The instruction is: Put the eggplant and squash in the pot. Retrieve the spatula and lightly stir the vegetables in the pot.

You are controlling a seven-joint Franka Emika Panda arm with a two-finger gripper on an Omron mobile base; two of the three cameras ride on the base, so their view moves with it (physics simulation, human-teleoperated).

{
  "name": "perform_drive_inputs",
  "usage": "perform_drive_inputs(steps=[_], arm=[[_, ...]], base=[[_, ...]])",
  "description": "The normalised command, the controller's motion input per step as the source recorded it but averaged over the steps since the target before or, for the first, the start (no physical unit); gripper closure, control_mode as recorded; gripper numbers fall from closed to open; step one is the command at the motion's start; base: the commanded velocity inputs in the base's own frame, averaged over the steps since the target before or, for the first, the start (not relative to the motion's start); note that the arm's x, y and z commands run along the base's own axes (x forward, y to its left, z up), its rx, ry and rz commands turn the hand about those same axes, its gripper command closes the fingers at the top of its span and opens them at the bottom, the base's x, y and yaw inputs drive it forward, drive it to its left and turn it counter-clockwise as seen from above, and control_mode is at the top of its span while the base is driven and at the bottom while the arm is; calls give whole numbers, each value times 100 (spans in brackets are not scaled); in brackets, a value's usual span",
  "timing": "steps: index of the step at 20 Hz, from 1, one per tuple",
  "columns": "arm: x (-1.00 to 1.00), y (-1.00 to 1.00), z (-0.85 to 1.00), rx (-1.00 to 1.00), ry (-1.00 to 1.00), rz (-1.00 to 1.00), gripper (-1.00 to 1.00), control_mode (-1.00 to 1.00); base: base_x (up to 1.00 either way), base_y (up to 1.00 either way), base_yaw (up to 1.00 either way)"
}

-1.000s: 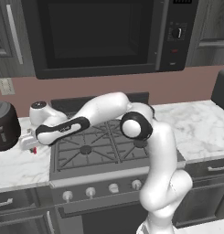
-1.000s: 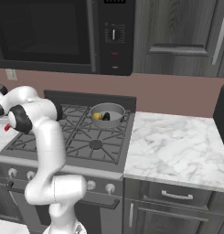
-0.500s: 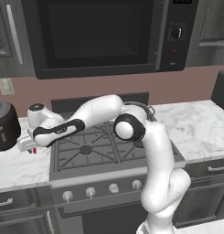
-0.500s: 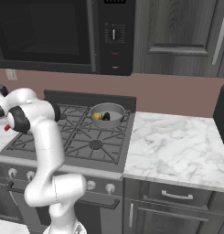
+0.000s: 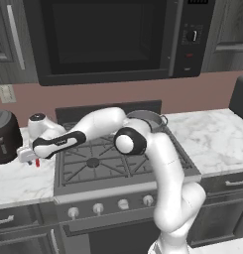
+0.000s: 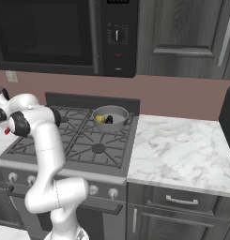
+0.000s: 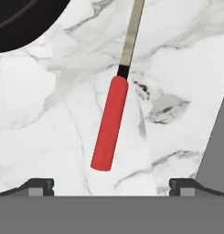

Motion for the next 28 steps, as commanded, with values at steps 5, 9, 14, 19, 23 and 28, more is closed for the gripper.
perform_drive_inputs(steps=[5, 9, 14, 19, 23, 28], arm=[[4, 15, -26, 0, 0, -1, -100, -100], [0, 9, -19, 0, 0, -1, -100, -100], [0, 4, -32, 0, 0, -2, -100, -100], [0, 1, -3, 0, 0, -3, -100, -100], [1, 0, 0, 0, 0, -5, -100, -100], [4, 0, -3, 0, 0, -7, -100, -100]], base=[[0, 0, 0], [0, 0, 0], [0, 0, 0], [0, 0, 0], [0, 0, 0], [0, 0, 0]])
